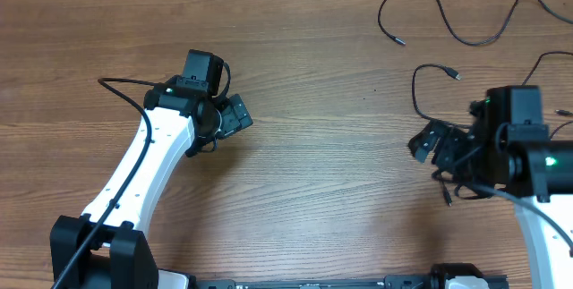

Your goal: Untangle cables

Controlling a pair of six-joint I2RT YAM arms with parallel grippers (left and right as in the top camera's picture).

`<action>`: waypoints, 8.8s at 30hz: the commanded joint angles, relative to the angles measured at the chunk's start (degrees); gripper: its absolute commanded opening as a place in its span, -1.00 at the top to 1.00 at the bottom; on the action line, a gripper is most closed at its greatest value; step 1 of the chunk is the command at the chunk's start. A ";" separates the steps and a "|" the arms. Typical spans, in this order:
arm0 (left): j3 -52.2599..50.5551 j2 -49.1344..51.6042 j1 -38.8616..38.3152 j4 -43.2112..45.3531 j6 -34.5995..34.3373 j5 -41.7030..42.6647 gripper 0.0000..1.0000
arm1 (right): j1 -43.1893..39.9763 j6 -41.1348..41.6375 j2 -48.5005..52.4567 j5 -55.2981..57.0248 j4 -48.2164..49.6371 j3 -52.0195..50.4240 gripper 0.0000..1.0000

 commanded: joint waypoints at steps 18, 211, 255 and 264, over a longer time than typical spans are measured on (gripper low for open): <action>-0.09 0.57 -0.11 -0.13 -0.39 -0.39 -0.99 | 7.93 0.61 -13.70 -0.48 -14.67 1.20 -1.00; -0.09 0.57 -0.11 -0.13 -0.39 -0.39 -0.99 | 1.07 -25.75 -63.17 8.35 75.84 -69.53 -0.99; -0.24 -3.26 -0.11 -2.95 -0.33 -3.89 -0.99 | 1.07 -25.75 -63.17 8.35 75.84 -69.53 -1.00; -1.36 -9.92 -0.11 -0.35 7.26 -7.56 -0.99 | 1.07 -25.75 -63.17 8.35 75.84 -69.53 -1.00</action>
